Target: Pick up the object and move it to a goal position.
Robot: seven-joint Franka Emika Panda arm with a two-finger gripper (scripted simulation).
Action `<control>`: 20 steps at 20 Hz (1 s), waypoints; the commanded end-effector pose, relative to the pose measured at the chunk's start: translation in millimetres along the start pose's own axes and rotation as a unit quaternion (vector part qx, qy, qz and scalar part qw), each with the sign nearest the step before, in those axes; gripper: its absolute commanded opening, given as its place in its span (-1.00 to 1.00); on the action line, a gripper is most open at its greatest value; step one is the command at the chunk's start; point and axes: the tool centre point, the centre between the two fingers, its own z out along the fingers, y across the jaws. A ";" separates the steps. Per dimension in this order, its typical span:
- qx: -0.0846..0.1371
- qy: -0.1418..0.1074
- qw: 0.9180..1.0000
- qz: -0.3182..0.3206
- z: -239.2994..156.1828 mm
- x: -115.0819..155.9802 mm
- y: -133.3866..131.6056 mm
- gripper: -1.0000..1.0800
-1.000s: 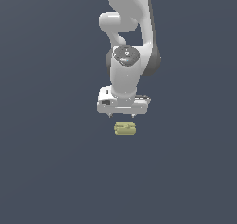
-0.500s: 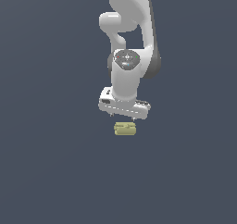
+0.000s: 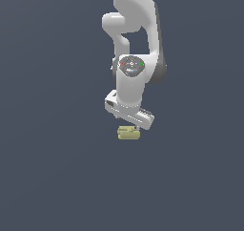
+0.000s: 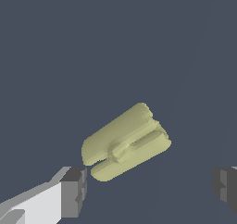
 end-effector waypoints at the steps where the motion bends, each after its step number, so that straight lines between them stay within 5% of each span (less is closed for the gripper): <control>1: 0.001 0.000 0.999 0.036 3.2 -0.3 -1.3 0.92; 10: 0.004 -0.001 0.987 0.160 14.1 -1.4 -5.4 0.92; 20: 0.006 0.000 0.958 0.288 25.1 -2.2 -9.2 0.92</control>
